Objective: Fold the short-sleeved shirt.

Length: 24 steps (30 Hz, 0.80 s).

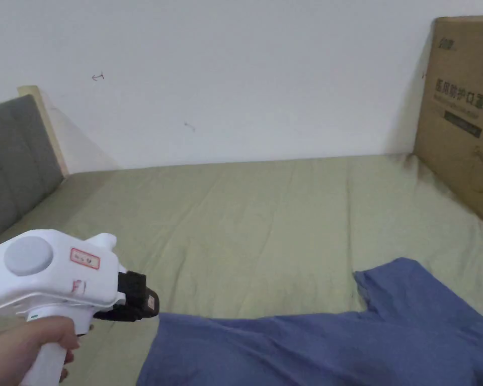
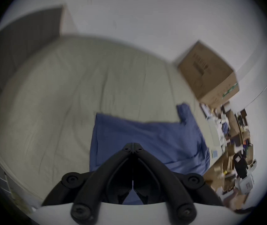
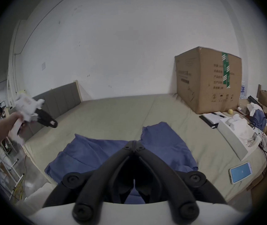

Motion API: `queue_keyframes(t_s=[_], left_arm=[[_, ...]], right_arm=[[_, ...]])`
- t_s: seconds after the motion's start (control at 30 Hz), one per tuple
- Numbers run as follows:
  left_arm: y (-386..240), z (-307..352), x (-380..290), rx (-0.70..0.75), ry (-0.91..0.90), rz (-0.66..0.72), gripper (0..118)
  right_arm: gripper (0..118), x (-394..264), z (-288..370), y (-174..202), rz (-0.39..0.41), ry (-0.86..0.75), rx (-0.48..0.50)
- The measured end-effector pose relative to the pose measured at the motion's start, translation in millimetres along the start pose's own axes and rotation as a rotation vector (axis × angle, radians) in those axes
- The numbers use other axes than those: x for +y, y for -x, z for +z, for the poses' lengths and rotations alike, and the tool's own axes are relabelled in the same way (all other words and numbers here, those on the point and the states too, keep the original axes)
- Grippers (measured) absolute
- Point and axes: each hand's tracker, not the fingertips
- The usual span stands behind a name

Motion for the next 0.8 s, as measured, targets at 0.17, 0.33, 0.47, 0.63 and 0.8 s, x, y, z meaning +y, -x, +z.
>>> queue_keyframes(t_s=[0.17,0.33,0.47,0.63,0.8], left_arm=[[18.5,-76.3,47.7,0.119,0.035,-0.012,60],[20.0,-131.4,59.4,0.227,0.086,-0.075,105],[22.8,-170.0,46.1,0.27,0.154,-0.087,105],[10.6,-183.5,26.2,0.388,0.129,-0.226,91],[-6.1,-167.5,12.8,0.361,0.052,-0.259,2]], right_arm=[[0,-1.3,-40.8,6.0,0.005,0.069,0.036],[0,-6.5,-69.5,7.9,-0.007,0.15,0.07],[0,-15.5,-81.9,4.3,-0.028,0.212,0.103],[0,-23.2,-86.1,6.2,0.003,0.256,0.089],[0,-22.5,-84.3,0.4,-0.037,0.266,0.101]])
